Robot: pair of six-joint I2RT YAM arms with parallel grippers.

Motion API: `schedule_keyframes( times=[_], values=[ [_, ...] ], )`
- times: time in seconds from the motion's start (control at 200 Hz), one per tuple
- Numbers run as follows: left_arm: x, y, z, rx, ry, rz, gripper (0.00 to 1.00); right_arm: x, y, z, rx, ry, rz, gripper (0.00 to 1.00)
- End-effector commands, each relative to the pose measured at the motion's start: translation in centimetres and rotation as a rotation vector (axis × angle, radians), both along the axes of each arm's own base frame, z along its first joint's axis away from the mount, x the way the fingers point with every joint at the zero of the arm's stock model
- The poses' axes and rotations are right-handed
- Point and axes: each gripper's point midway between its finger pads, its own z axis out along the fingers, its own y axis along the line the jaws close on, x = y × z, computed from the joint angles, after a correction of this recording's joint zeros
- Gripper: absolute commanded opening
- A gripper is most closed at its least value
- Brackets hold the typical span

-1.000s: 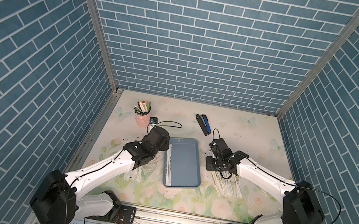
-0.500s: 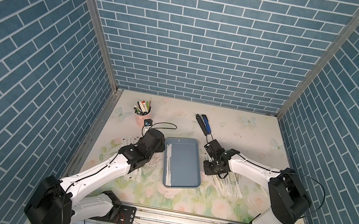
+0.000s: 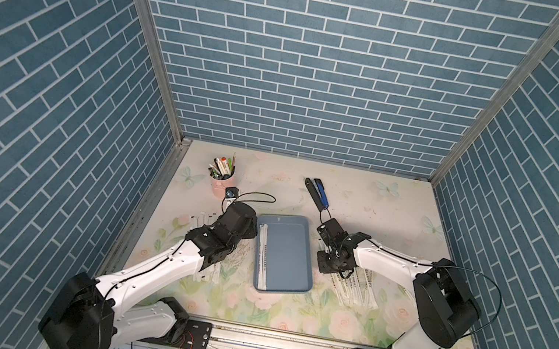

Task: Put the straws into the storage box
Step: Pick up the straw from the center of the board.

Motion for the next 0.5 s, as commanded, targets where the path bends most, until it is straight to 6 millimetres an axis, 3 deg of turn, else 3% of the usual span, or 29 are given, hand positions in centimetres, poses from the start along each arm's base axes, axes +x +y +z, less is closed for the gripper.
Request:
schedule_keyframes(
  times=[0.0,0.255,0.495],
  values=[
    [-0.1,-0.1,-0.8,-0.002,0.015,-0.004,0.64,-0.2,-0.7,-0.7,-0.039,-0.002,0.018,0.27],
    [-0.3,-0.2,-1.4,-0.007,0.027,-0.013,0.64,-0.8,-1.0,-2.1,-0.041,0.014,0.016,0.2],
    [-0.3,-0.2,-1.5,-0.009,0.026,-0.014,0.64,-1.1,0.6,-0.5,-0.001,-0.004,0.026,0.09]
  ],
)
